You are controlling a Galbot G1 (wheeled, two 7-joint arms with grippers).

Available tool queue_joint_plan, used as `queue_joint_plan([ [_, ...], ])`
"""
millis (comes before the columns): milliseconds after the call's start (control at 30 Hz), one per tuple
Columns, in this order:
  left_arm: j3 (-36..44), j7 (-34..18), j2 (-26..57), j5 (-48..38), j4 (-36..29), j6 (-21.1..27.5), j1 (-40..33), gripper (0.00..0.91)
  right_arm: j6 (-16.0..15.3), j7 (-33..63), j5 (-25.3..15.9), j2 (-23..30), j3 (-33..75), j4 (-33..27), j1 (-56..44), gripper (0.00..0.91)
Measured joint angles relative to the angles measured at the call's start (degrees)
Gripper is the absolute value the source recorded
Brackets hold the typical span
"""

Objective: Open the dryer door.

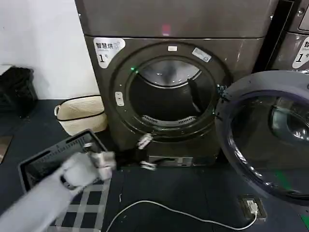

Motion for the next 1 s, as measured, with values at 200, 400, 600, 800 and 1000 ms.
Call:
queue_joint_plan([
  [200, -6.61, -0.65, 7.16, 11.35, 2.95, -10.61, 1.22, 0.907, 1.01, 0.06, 0.05, -0.06, -0.04, -1.71, -1.19, 0.907],
  [400, -9.53, -6.04, 12.89, 22.35, 7.08, -21.06, 1.61, 0.907, 1.40, -0.04, 0.34, -0.71, 0.04, -2.96, -2.01, 0.907],
  [600, -9.97, -10.59, 17.13, 36.47, 11.13, -27.10, 0.73, 0.907, -1.28, -0.12, 2.86, -0.34, -0.15, -3.31, -1.85, 0.907],
  [800, -8.09, -13.46, 19.95, 51.93, 13.96, -27.09, -2.12, 0.907, -2.05, -1.79, 5.44, -0.36, 0.61, -3.68, -2.64, 0.907],
  [1000, -6.04, -13.33, 21.38, 64.16, 15.19, -27.07, -4.72, 0.907, -0.95, -3.34, 7.01, -0.21, 0.81, -3.62, -2.99, 0.907],
])
